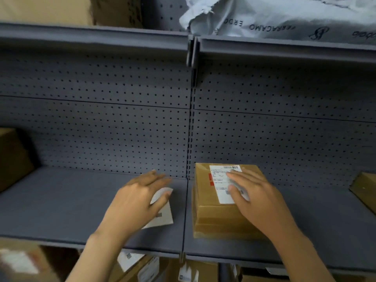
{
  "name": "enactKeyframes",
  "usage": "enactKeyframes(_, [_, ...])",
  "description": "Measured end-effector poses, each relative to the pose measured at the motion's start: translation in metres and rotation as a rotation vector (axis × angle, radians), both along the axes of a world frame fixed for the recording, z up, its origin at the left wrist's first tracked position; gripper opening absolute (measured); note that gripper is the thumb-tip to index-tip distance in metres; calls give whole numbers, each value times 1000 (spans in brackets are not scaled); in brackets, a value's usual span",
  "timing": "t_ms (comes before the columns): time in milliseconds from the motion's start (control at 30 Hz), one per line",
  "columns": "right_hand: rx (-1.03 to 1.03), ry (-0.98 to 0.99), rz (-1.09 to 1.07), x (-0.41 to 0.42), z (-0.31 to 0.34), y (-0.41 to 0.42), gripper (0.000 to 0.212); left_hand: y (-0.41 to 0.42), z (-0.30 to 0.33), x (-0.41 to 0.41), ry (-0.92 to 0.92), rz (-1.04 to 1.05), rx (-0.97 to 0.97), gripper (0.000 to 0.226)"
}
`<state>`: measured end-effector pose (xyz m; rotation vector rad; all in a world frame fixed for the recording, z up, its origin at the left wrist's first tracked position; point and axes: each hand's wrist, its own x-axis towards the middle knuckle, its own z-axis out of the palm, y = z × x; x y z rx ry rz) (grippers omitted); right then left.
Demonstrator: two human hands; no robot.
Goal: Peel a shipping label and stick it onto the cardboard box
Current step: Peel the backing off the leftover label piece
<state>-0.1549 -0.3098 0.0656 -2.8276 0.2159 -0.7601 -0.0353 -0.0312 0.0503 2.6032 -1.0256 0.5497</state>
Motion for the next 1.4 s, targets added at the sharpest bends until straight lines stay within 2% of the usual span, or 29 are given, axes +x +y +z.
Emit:
enactKeyframes(367, [39, 70, 288, 101, 7, 130, 43, 95, -9, 22, 83, 238, -66, 42])
enactKeyframes(600, [92, 288, 256, 143, -39, 165, 44, 94, -39, 25, 234, 262, -47, 41])
enactKeyframes(800, [47, 486, 191, 164, -76, 155, 62, 76, -69, 22, 447, 432, -86, 37])
enactKeyframes(867, [42, 508, 153, 166, -82, 152, 60, 73, -79, 25, 499, 454, -112, 37])
enactKeyframes(1100, [44, 320, 157, 162, -87, 151, 35, 58, -88, 31, 568, 508, -258, 34])
enactKeyframes(1233, [127, 231, 169, 155, -82, 155, 27, 53, -80, 35, 544, 436, -478, 21])
enactKeyframes(1333, [281, 154, 209, 144, -74, 157, 17, 54, -71, 40, 483, 365, -671, 38])
enactKeyframes(1400, [367, 144, 224, 137, -68, 157, 20, 56, -62, 42, 448, 315, -754, 44])
